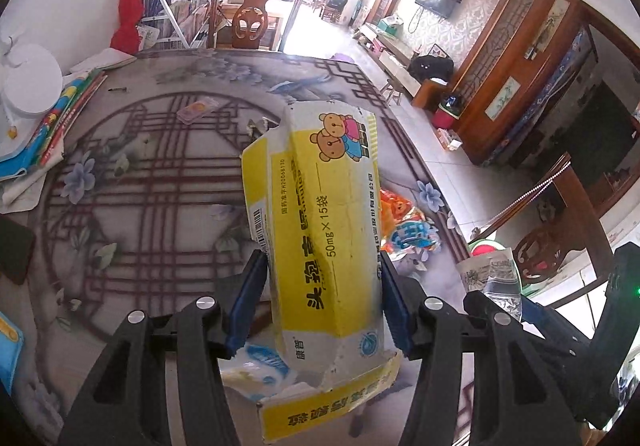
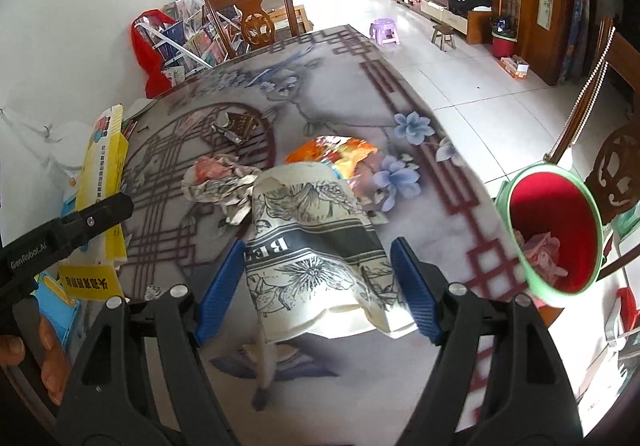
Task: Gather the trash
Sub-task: 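Lift the yellow tissue pack with the left tool while the right tool lifts the printed paper, then carry the tissue pack and printed paper over the red bucket with both tools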
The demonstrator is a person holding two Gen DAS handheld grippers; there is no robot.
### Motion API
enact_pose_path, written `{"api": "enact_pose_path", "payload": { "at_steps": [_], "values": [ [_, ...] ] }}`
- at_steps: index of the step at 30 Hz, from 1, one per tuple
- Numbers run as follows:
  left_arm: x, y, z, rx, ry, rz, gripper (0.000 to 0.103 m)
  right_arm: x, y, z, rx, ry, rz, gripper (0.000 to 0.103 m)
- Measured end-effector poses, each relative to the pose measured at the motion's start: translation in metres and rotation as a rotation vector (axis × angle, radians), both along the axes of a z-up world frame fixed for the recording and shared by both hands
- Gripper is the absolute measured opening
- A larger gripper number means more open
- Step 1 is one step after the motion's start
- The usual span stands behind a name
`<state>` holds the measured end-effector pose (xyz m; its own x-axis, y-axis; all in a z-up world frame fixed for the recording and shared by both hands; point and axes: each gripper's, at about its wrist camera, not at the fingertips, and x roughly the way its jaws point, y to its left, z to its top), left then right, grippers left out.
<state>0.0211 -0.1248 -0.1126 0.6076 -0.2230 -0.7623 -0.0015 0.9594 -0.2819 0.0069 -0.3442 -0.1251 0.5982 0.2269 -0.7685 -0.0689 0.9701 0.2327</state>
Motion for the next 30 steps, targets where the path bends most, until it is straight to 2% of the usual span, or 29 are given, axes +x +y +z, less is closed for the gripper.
{"api": "enact_pose_path", "payload": {
  "at_steps": [8,18,30],
  "values": [
    [0.012,-0.048,0.002,0.013,-0.004,-0.006,0.052,0.014,-0.043,0.002,0.0,-0.006,0.007,0.073],
    [0.023,-0.106,0.006,0.035,-0.005,-0.05,0.052,0.02,-0.105,-0.001,0.014,0.002,-0.05,0.073],
    [0.032,-0.187,0.002,0.059,0.01,-0.193,0.053,0.006,-0.186,-0.01,0.027,0.019,-0.196,0.073]
  ]
}}
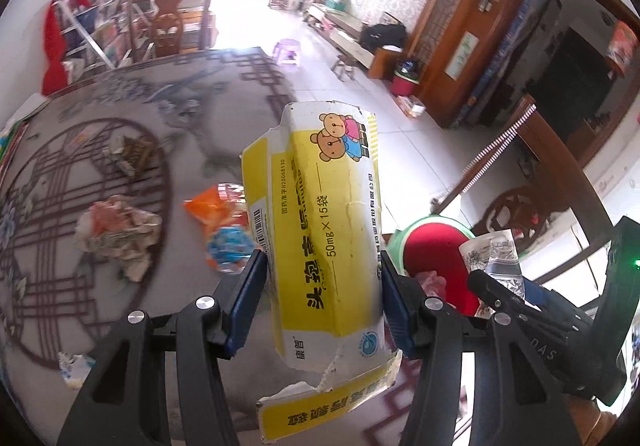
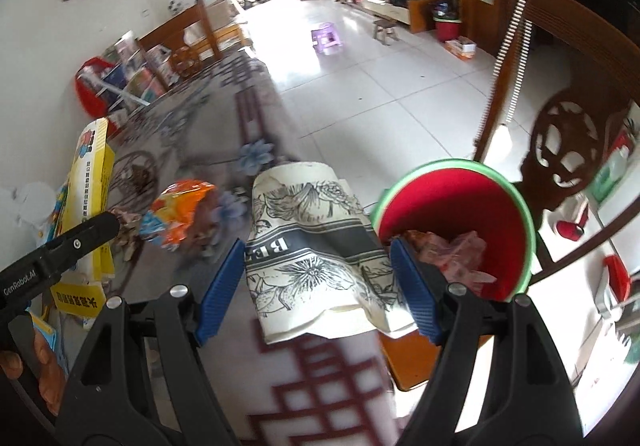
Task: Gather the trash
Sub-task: 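Carry the tissue pack and printed paper over the red bucket with both tools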
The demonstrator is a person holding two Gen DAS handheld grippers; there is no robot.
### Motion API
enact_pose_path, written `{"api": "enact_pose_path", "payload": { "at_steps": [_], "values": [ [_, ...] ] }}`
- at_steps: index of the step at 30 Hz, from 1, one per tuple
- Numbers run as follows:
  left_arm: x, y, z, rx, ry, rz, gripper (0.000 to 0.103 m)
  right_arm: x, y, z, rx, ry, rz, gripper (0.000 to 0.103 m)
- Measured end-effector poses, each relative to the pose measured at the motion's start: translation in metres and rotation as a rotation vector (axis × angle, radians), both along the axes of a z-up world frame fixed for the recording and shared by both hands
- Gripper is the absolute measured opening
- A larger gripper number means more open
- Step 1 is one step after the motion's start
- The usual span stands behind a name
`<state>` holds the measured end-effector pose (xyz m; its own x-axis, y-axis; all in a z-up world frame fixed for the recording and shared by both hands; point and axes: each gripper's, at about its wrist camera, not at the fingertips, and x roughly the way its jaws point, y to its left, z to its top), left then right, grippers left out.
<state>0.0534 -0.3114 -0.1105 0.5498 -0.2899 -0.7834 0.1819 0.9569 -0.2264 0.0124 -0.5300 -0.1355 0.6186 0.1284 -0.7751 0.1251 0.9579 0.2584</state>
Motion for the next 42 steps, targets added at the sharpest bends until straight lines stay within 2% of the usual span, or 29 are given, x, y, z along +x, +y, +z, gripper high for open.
{"api": "enact_pose_path", "payload": {
  "at_steps": [14,32,42],
  "values": [
    [0.013,-0.085,-0.011,0.018,0.032,-0.179,0.053,-0.015,-0.083,-0.017,0.013,0.039,-0.184,0.073],
    [0.043,-0.173,-0.036,0.065,0.08,-0.365,0.053,-0.011,-0.135,-0.036,0.039,0.078,-0.296,0.073],
    [0.06,-0.204,-0.054,0.085,0.126,-0.408,0.053,-0.004,-0.151,-0.045,0.045,0.098,-0.332,0.073]
  ]
}}
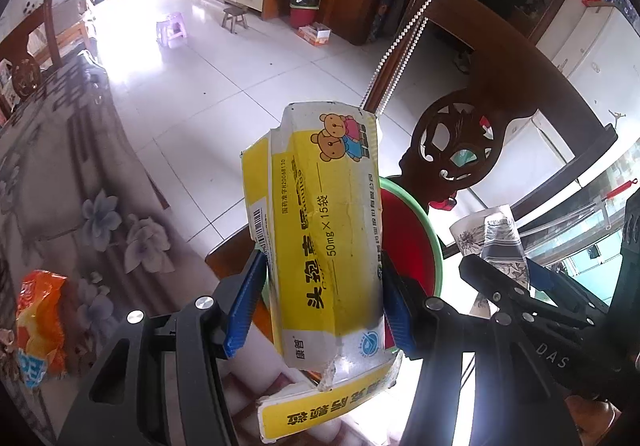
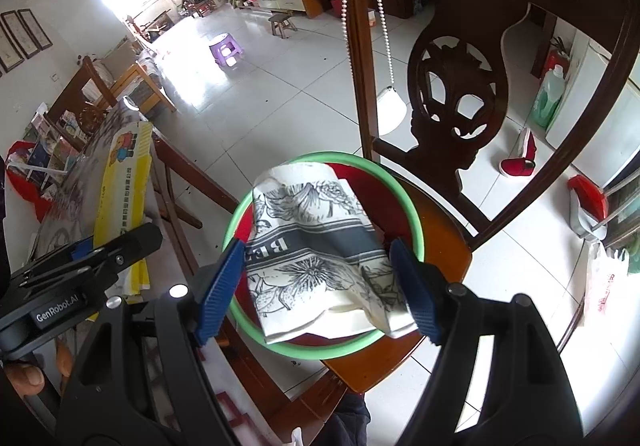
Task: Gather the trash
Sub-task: 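Carry the tissue pack and printed paper over the red bucket with both tools, then open both tools to drop the tissue pack and paper into the bucket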
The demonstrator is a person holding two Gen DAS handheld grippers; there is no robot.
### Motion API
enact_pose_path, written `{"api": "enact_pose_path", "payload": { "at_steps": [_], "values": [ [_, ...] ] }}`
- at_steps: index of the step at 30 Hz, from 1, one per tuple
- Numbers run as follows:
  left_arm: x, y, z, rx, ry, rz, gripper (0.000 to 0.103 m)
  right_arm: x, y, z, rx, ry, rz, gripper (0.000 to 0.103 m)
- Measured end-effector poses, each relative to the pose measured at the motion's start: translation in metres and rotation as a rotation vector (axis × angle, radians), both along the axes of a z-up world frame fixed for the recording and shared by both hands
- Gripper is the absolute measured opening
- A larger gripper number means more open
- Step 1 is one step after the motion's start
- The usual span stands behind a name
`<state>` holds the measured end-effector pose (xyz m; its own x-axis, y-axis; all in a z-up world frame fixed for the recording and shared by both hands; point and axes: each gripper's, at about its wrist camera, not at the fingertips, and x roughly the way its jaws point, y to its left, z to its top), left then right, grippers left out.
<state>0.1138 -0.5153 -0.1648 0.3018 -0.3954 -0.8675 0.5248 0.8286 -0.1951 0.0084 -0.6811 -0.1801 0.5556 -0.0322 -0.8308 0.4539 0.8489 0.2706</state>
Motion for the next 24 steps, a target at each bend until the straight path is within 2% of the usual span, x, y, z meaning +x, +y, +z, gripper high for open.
{"api": "enact_pose_path", "payload": {
  "at_steps": [7,13,14,16,18,24],
  "values": [
    [0.001,-0.006,-0.011,-0.004,0.055,0.002,0.053,0.005,-0.006,-0.002,-0.007,0.009,-0.019,0.073],
    [-0.001,-0.004,-0.014,-0.013,0.068,0.001,0.053,0.009,-0.007,-0.002,-0.012,0.006,-0.018,0.073],
    [-0.001,-0.004,-0.014,-0.014,0.071,-0.001,0.059,0.009,-0.007,-0.002,-0.011,0.003,-0.016,0.073],
    [-0.001,-0.003,-0.014,-0.006,0.066,0.001,0.06,0.011,-0.008,-0.004,0.006,0.005,-0.009,0.076],
    [-0.001,-0.002,-0.013,-0.01,0.064,0.004,0.065,0.012,-0.008,-0.008,0.03,0.02,-0.007,0.076],
    [-0.009,0.01,-0.011,-0.018,0.059,0.017,0.068,0.007,-0.007,-0.006,0.025,0.016,-0.028,0.076]
  ]
}}
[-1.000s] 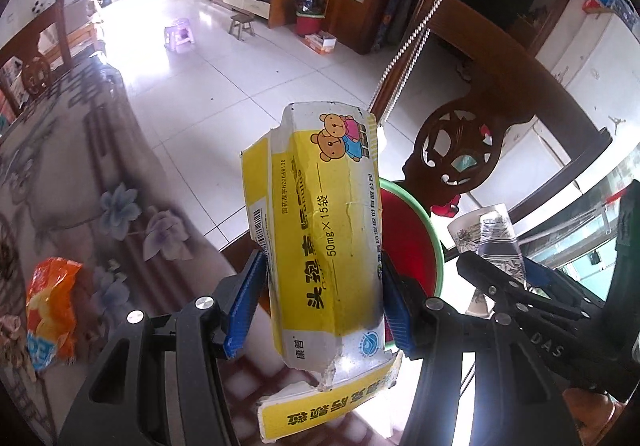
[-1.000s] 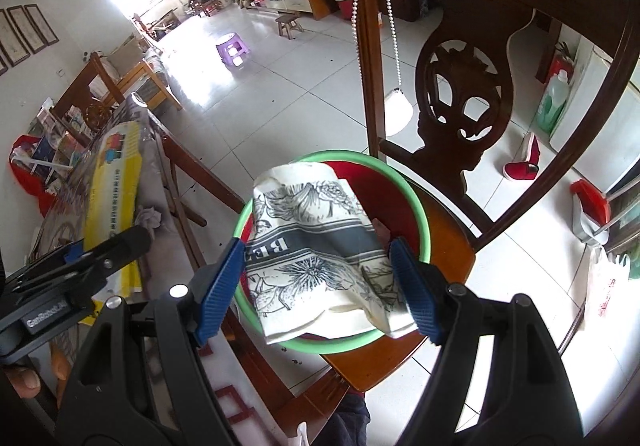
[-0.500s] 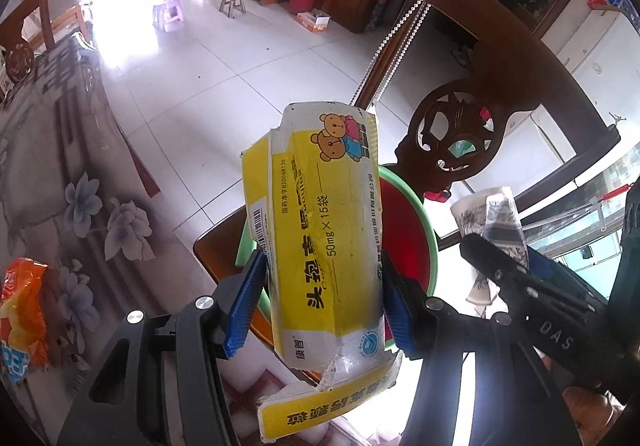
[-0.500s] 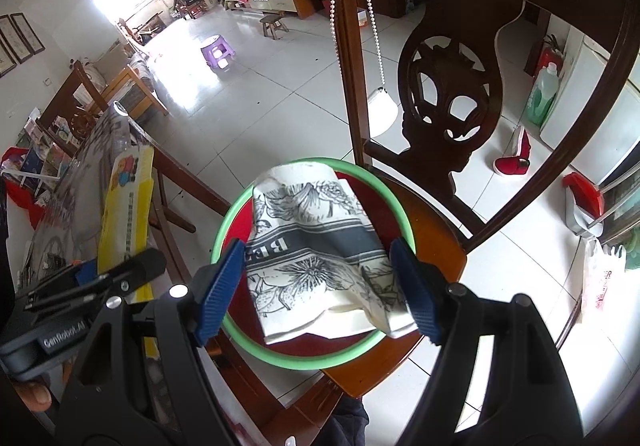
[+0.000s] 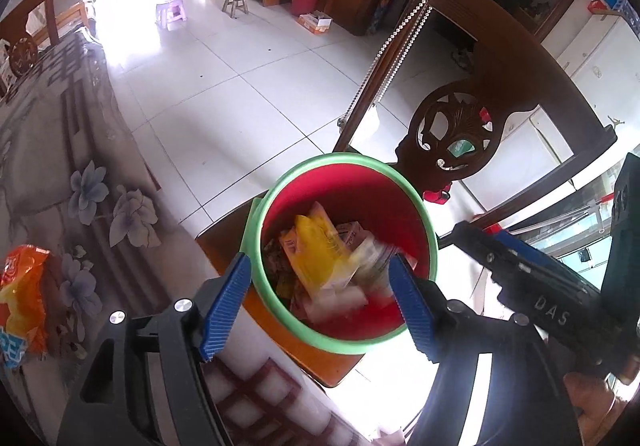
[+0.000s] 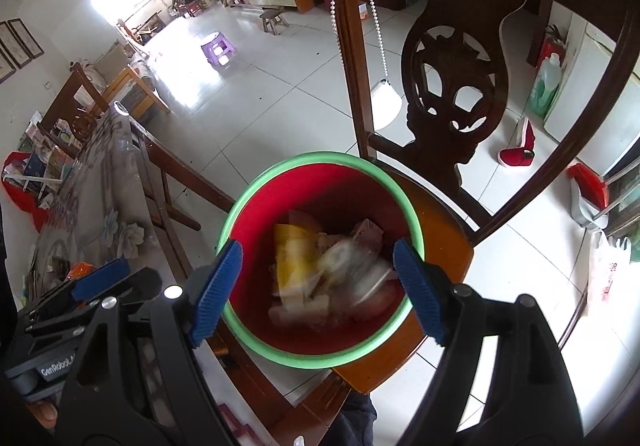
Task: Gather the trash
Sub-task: 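Open both tools to drop the tissue pack and paper into the bucket, then move both open tools back over the table trash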
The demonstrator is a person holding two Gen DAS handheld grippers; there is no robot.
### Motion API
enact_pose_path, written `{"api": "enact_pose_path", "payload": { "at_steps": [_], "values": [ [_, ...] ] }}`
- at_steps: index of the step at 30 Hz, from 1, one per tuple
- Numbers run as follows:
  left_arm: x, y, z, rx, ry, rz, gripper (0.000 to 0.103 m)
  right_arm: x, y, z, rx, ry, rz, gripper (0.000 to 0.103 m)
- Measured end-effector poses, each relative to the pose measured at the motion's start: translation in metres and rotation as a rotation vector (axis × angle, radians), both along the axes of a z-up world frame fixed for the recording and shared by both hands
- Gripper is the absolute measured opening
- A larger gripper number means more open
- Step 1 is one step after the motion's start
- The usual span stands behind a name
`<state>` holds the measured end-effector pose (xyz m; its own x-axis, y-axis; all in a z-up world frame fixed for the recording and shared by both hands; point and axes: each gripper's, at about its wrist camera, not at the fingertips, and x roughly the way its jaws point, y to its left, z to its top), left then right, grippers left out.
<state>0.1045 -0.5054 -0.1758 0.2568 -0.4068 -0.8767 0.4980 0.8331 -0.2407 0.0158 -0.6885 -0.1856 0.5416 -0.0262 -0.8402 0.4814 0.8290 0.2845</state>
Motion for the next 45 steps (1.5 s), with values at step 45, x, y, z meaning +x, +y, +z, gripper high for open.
{"api": "enact_pose_path", "payload": {
  "at_steps": [45],
  "values": [
    [0.026,0.4,-0.016,0.07,-0.021,0.582,0.08,0.006,0.234,0.032,-0.075,0.005,0.256,0.077]
  ]
}}
